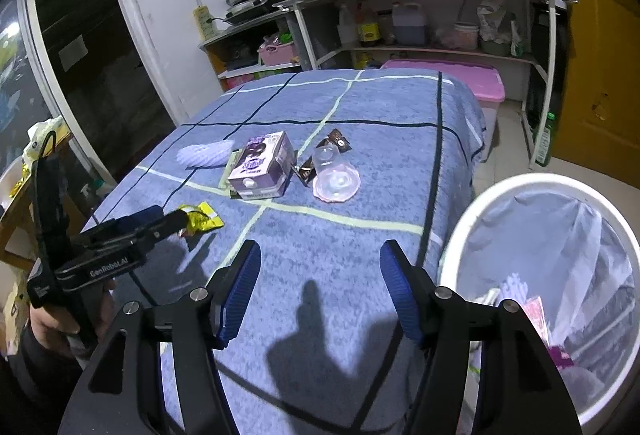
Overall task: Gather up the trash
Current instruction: 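Grasp the red-yellow snack packet with the left gripper while the right gripper grasps the clear plastic cup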
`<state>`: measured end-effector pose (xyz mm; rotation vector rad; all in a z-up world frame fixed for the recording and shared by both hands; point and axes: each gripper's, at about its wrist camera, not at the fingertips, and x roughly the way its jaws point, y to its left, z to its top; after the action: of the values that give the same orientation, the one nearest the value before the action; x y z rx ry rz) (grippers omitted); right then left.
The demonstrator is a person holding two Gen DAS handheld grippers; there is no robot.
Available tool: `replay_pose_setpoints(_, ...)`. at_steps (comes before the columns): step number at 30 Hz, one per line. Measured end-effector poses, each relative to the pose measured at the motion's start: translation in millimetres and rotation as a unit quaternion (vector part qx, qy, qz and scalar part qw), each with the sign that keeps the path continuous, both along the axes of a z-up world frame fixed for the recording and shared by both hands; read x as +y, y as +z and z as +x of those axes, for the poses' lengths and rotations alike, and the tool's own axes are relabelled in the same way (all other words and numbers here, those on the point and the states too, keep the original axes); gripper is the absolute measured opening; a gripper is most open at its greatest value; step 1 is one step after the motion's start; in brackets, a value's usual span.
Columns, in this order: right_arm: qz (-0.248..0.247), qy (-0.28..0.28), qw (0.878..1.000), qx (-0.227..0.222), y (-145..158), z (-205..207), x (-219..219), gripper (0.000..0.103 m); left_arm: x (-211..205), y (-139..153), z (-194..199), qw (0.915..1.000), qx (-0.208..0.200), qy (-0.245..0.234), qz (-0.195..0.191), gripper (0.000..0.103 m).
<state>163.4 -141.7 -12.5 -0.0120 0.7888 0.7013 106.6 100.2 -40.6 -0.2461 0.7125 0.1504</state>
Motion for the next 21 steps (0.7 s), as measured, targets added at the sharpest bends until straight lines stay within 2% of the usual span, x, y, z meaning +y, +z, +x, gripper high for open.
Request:
replay_pose_setpoints(5, -0.010, 0.006, 1.000, 0.002, -2, 16, 17, 0.063, -3, -6, 7, 0.9998, 0.014, -0.011, 0.011, 0.068)
replay_pose_setpoints(6, -0.014, 0.008, 1.000, 0.002, -2, 20, 21, 0.063, -3, -8, 7, 0.9997, 0.018, -0.011, 0.011, 0.066)
replay_pose_setpoints(8, -0.019, 0.007, 1.000, 0.003, -3, 27, 27, 0.063, -2, -12, 9, 0.9995, 0.026, -0.014, 0.007, 0.054)
replay_pose_setpoints(9, -0.021, 0.006, 1.000, 0.004, -4, 32, 30, 0.063, -2, -13, 9, 0.9995, 0.029, -0.015, 0.006, 0.053)
replay_pose_setpoints(21, -0.049, -0.002, 0.999, 0.021, -19, 75, 61, 0.063, 0, -17, 5, 0.9994, 0.024, -0.022, -0.008, 0.048)
